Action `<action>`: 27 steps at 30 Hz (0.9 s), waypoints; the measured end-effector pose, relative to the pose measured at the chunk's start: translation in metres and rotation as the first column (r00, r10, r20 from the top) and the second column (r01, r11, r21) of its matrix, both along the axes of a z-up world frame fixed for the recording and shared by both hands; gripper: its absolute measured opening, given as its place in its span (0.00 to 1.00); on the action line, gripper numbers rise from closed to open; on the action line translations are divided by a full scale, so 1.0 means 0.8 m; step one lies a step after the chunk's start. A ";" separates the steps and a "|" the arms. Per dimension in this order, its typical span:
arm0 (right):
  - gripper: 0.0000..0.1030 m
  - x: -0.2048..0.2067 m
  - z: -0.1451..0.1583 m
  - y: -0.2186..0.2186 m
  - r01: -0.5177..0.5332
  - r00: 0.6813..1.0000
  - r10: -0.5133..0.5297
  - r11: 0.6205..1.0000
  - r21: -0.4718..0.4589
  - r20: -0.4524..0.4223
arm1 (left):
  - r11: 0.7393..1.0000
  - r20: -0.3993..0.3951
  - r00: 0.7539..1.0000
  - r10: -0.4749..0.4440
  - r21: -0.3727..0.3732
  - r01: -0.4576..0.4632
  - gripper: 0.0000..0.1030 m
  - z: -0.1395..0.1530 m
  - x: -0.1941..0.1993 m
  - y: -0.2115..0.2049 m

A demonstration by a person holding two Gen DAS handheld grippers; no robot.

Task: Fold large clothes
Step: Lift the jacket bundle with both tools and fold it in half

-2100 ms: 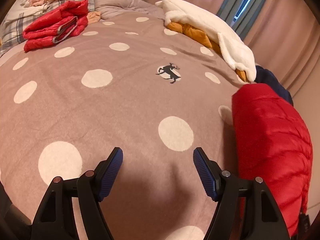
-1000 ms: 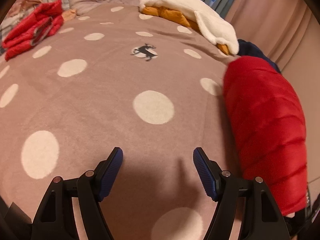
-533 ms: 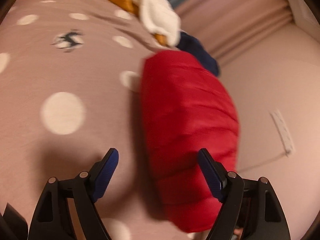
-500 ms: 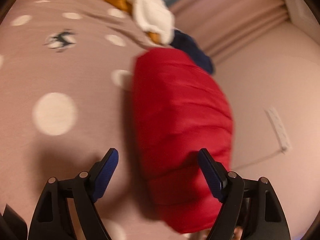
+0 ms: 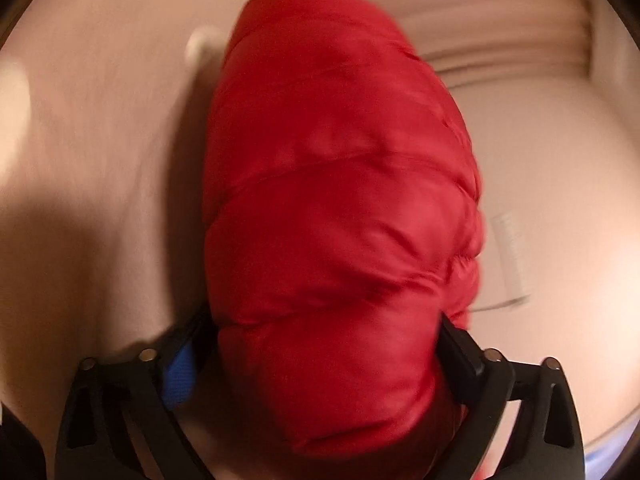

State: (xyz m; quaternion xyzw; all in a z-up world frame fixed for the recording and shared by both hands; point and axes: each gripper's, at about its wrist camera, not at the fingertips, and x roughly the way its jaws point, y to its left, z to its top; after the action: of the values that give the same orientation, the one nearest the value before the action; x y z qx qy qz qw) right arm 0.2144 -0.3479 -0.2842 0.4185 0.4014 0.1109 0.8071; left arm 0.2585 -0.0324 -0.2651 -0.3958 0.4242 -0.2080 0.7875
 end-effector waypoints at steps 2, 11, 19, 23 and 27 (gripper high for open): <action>0.69 0.003 -0.008 0.003 -0.015 1.000 0.016 0.999 0.044 -0.012 | 0.997 0.025 1.000 0.004 0.082 -0.006 0.89 0.003 -0.001 -0.015; 0.38 -0.007 -0.002 0.005 -0.064 0.994 0.052 0.990 0.124 0.092 | 0.984 0.133 0.991 -0.014 0.180 -0.011 0.70 0.037 -0.022 -0.049; 0.37 -0.044 0.060 0.034 -0.040 0.963 0.058 0.997 -0.072 0.265 | 0.962 0.270 0.962 -0.030 0.268 -0.046 0.66 0.092 -0.045 -0.075; 0.36 -0.055 0.096 0.049 -0.048 0.921 0.079 0.995 -0.090 0.380 | 0.951 0.382 0.924 -0.021 0.294 -0.100 0.66 0.137 -0.078 -0.063; 0.36 -0.071 0.147 0.069 -0.055 0.863 0.117 0.989 -0.139 0.491 | 0.944 0.494 0.870 -0.011 0.292 -0.154 0.66 0.193 -0.111 -0.053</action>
State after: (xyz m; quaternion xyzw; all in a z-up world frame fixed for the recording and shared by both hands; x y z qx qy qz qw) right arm 0.1574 -0.2929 -0.1666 0.3078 0.2044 0.2265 0.9012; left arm 0.1700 -0.0744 -0.1109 -0.2122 0.2244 -0.1995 0.9300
